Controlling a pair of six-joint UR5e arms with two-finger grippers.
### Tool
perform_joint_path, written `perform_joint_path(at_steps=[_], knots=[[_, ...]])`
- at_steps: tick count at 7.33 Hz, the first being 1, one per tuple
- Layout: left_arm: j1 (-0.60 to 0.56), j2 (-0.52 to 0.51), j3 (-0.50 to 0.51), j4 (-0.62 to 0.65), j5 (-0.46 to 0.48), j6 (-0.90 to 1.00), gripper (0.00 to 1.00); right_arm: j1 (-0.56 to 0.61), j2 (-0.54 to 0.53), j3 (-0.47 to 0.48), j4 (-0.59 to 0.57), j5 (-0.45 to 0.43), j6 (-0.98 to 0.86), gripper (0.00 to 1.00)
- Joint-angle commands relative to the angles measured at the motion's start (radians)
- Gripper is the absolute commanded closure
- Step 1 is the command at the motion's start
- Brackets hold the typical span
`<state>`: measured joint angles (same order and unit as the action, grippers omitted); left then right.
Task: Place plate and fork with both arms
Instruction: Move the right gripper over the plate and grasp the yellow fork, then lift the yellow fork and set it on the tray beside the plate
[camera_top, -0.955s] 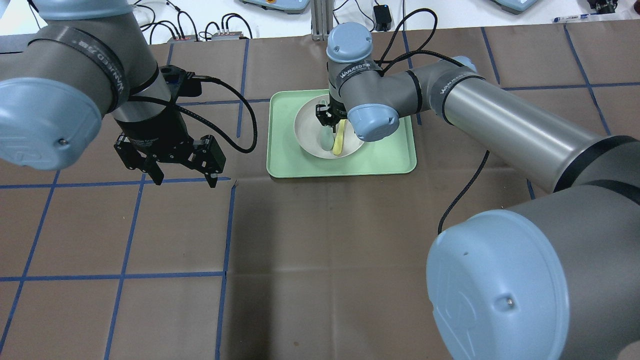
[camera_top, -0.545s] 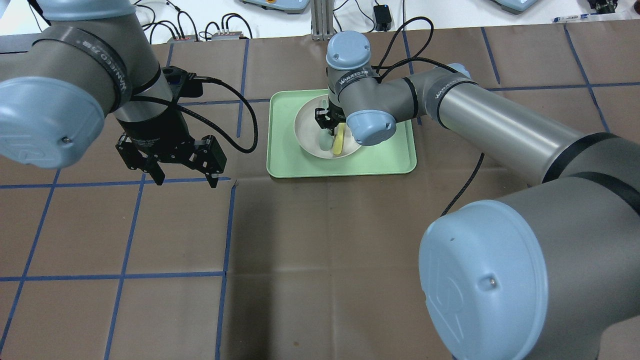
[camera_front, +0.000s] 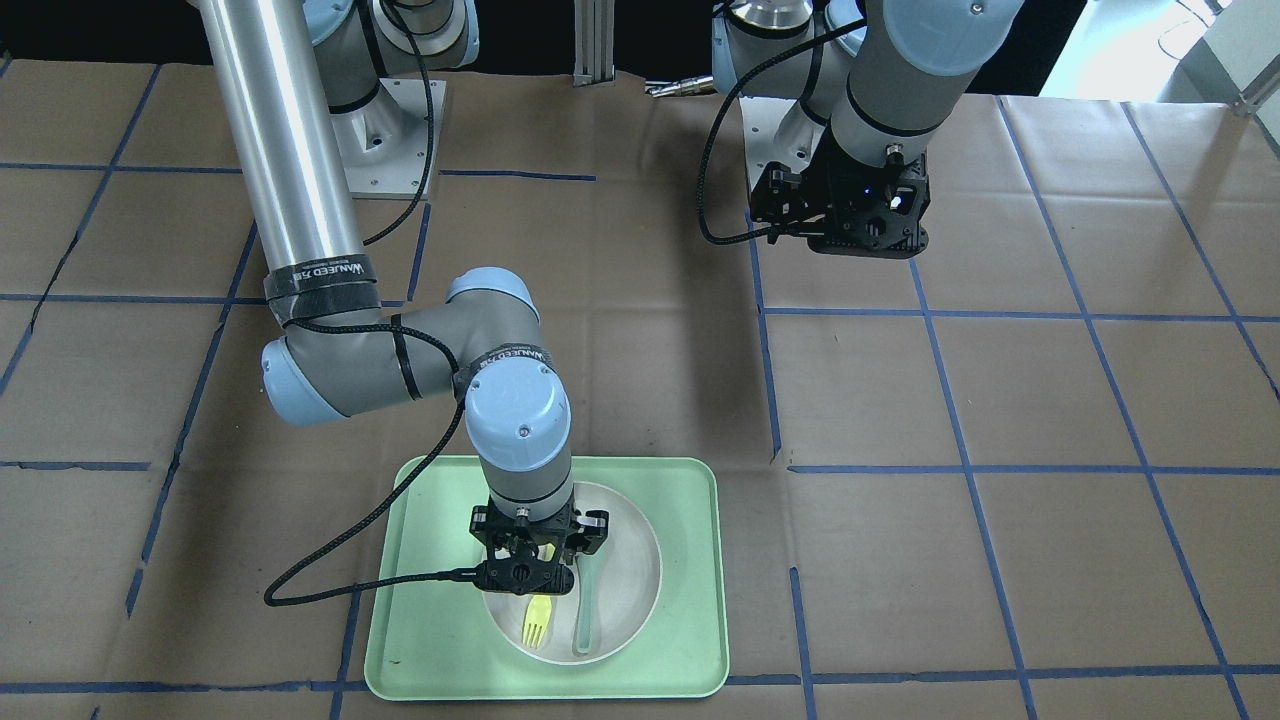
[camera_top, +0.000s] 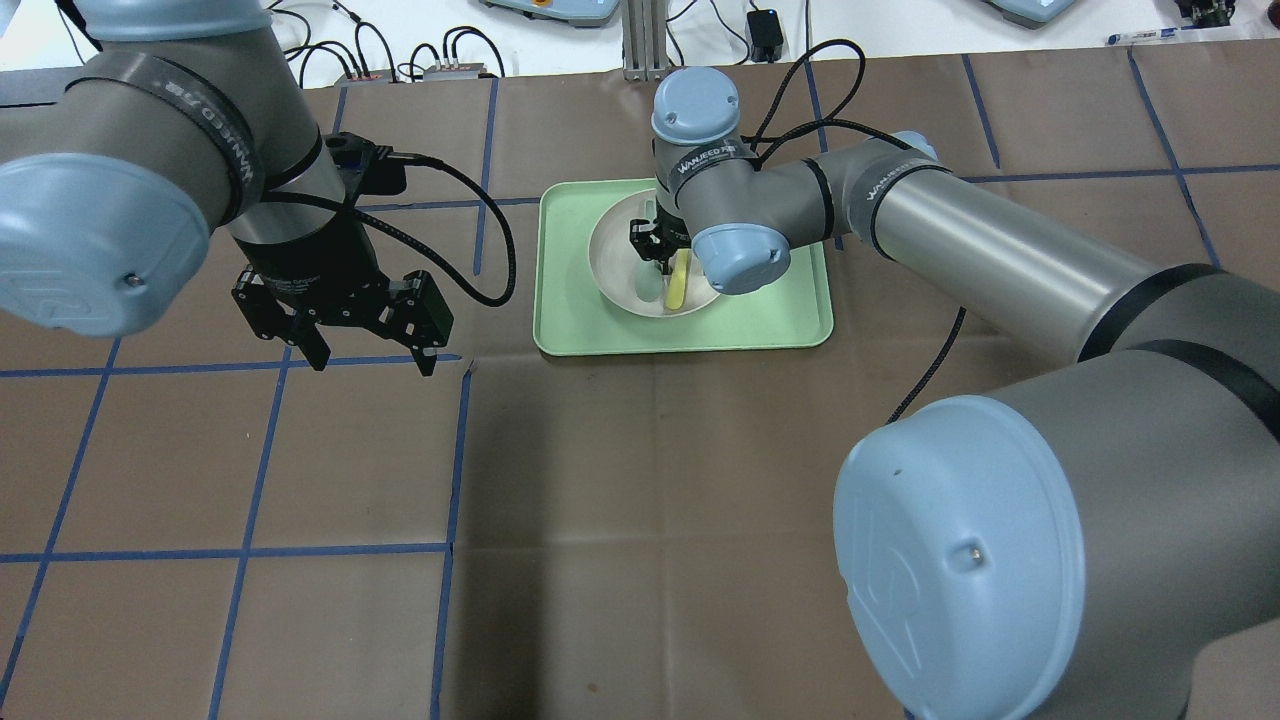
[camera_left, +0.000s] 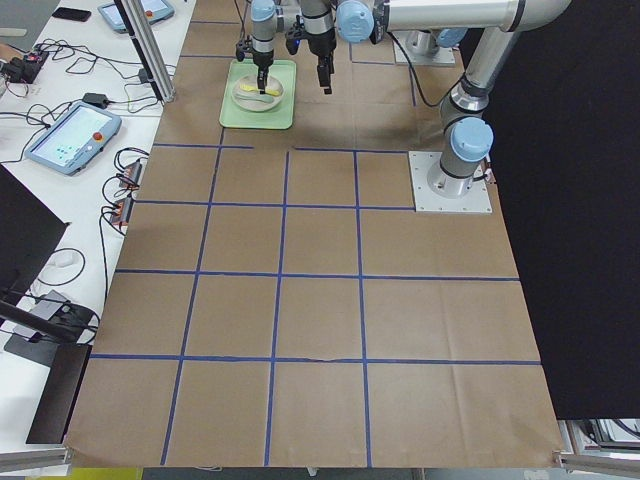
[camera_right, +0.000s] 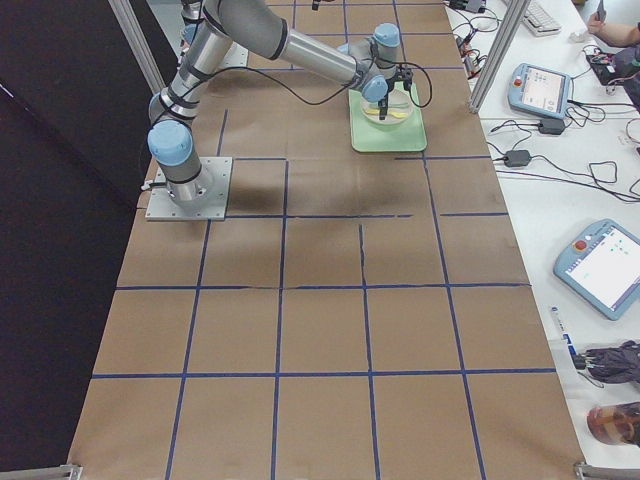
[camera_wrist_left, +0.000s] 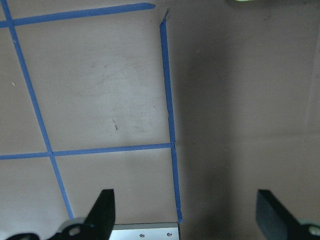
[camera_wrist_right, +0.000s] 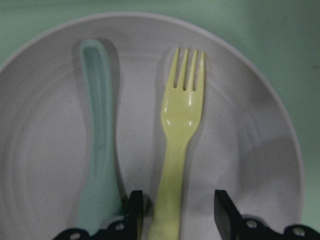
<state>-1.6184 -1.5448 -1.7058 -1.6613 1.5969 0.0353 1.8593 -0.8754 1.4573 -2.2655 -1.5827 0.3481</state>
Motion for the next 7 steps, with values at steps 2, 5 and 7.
perform_joint_path(at_steps=[2, 5, 7], knots=[[0.0, 0.0, 0.0, 0.0, 0.0, 0.0, 0.0, 0.005, 0.004, -0.002, 0.0, 0.003, -0.001, 0.84], [0.0, 0.0, 0.0, 0.0, 0.0, 0.0, 0.0, 0.02, 0.004, -0.061, 0.018, -0.003, 0.018, 0.95], [0.0, 0.0, 0.0, 0.0, 0.0, 0.0, 0.0, 0.028, -0.013, -0.1, 0.116, -0.003, 0.017, 0.96]])
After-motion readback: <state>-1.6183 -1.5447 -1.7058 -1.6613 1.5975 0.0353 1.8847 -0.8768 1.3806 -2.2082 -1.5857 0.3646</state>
